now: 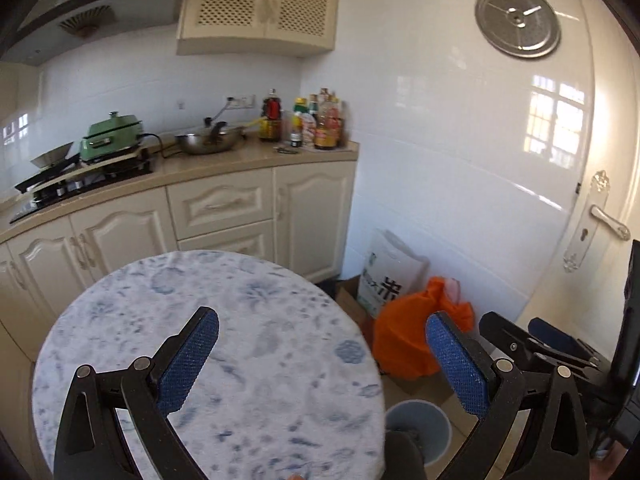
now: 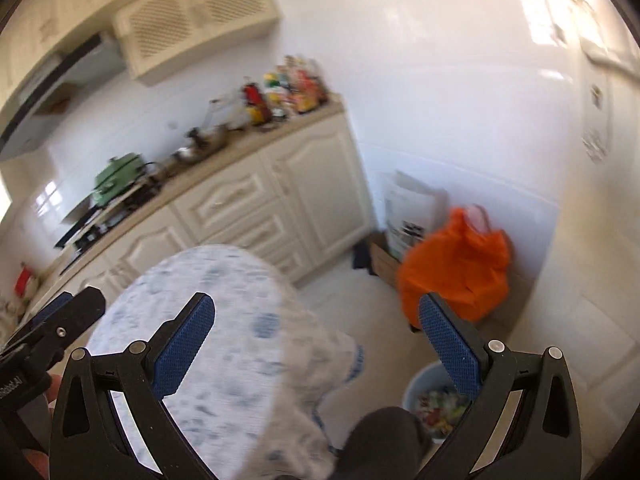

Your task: Collect trash

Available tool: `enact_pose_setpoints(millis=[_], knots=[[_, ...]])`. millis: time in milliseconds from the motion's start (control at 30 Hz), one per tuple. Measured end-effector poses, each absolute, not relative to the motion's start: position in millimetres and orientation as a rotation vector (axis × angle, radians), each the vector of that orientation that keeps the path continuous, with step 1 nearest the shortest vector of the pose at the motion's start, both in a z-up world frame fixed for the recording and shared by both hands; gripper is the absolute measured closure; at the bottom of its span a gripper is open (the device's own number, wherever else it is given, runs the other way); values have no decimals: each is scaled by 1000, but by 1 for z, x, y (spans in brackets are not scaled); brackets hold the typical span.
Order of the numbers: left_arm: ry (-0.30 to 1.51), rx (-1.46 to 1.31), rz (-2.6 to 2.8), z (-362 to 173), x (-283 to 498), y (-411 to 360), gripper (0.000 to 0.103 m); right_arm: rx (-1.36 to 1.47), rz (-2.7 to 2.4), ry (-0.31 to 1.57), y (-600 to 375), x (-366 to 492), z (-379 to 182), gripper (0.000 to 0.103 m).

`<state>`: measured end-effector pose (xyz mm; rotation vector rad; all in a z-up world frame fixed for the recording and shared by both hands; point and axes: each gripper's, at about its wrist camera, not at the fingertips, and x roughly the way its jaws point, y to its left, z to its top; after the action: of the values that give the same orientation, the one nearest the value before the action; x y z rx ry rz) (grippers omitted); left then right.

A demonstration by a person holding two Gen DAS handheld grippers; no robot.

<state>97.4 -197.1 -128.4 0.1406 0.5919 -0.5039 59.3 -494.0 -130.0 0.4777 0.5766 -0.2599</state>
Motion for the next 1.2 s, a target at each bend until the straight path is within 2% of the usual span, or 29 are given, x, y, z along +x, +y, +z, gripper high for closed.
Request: enact_pose_setpoints(millis=[100, 267, 467, 667, 900, 1200], knots=[[549, 130, -422, -72, 73, -145, 1, 413, -193, 551, -449, 74, -108, 0], [499, 76, -307, -24, 43, -95, 1, 314, -94, 509, -374, 98, -70, 0], [463, 62, -197, -1, 25, -67, 1, 235, -4, 486, -308, 121, -46, 0], [440, 49, -115, 47, -2, -42, 1, 150, 38, 479, -261, 134, -32, 0], [422, 41, -43, 70, -17, -37, 1, 94, 77, 447, -232, 139, -17, 0], [434, -25, 5, 58, -28, -63, 1, 60, 95, 444, -230, 141, -10, 0]])
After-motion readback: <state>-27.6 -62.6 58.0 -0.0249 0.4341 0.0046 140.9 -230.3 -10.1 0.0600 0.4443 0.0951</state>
